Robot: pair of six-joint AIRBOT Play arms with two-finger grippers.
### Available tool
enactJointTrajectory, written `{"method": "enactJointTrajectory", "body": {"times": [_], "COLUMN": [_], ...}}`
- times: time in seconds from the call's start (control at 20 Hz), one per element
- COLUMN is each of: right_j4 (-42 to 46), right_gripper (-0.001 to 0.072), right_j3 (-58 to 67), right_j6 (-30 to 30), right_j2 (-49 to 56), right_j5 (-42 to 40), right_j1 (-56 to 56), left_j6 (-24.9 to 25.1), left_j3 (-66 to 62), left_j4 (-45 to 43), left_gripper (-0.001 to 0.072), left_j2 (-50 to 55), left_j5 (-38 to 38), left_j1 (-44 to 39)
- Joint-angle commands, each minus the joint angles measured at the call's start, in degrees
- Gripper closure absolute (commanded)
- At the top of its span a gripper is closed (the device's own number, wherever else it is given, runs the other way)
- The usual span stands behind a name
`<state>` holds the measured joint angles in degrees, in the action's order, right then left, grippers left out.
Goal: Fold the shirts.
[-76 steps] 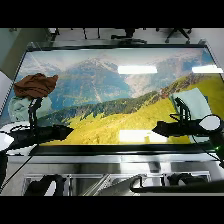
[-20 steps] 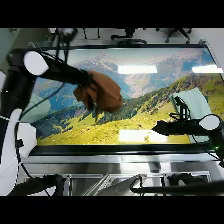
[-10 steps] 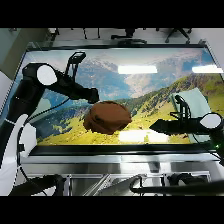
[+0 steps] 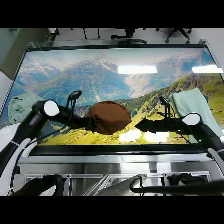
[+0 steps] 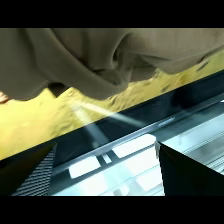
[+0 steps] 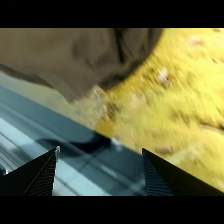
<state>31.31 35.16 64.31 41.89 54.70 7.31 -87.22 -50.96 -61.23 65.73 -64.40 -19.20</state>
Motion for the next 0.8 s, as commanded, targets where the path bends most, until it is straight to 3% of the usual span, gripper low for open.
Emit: {"method": "enactJointTrajectory", "body": {"times": [0.0, 0.15, 0.2, 0.25, 0.3, 0.35, 0.55, 0.75], "right_j4": [-19.5, -27.3, -27.7, -27.7, -27.8, -27.7, -27.6, -27.5], "right_gripper": [0.0129, 0.0144, 0.0216, 0.0496, 0.0656, 0.0685, 0.0695, 0.0696], "right_j3": [1.2, 4.4, 5.4, 6.5, 7.7, 8.9, 16.5, 32.2], "right_j6": [-16.2, -22.2, -22.4, -22.9, -23.7, -23.6, -23.0, -18.2], "right_j2": [10.2, 18.7, 20.9, 22.7, 24.0, 24.3, 19.9, 11.6], "right_j5": [-6.2, -6.1, -5.1, -3.6, -1.4, 0.5, 5.1, 9.2], "right_j1": [2.1, 2.1, 2.1, 2.1, 2.1, 2.1, 0.2, -5.9], "left_j6": [7.0, 12.1, 12.3, 12.4, 12.9, 14.5, 15.4, 13.7], "left_j3": [11.7, 12.6, 11.8, 10.8, 9.4, 7.9, -2.2, -18.8], "left_j4": [15.8, 22.7, 22.8, 22.8, 22.8, 22.8, 21.7, 22.0], "left_gripper": [0.0014, 0.0016, 0.0101, 0.0337, 0.0641, 0.0688, 0.0691, 0.0691], "left_j2": [0.0, 5.1, 7.0, 8.5, 9.8, 10.4, 5.4, -5.4], "left_j5": [18.7, 24.6, 24.3, 23.1, 21.3, 19.4, 12.3, 6.2], "left_j1": [0.1, 0.1, 0.1, 0.1, 0.1, 0.1, 0.6, 5.5]}}
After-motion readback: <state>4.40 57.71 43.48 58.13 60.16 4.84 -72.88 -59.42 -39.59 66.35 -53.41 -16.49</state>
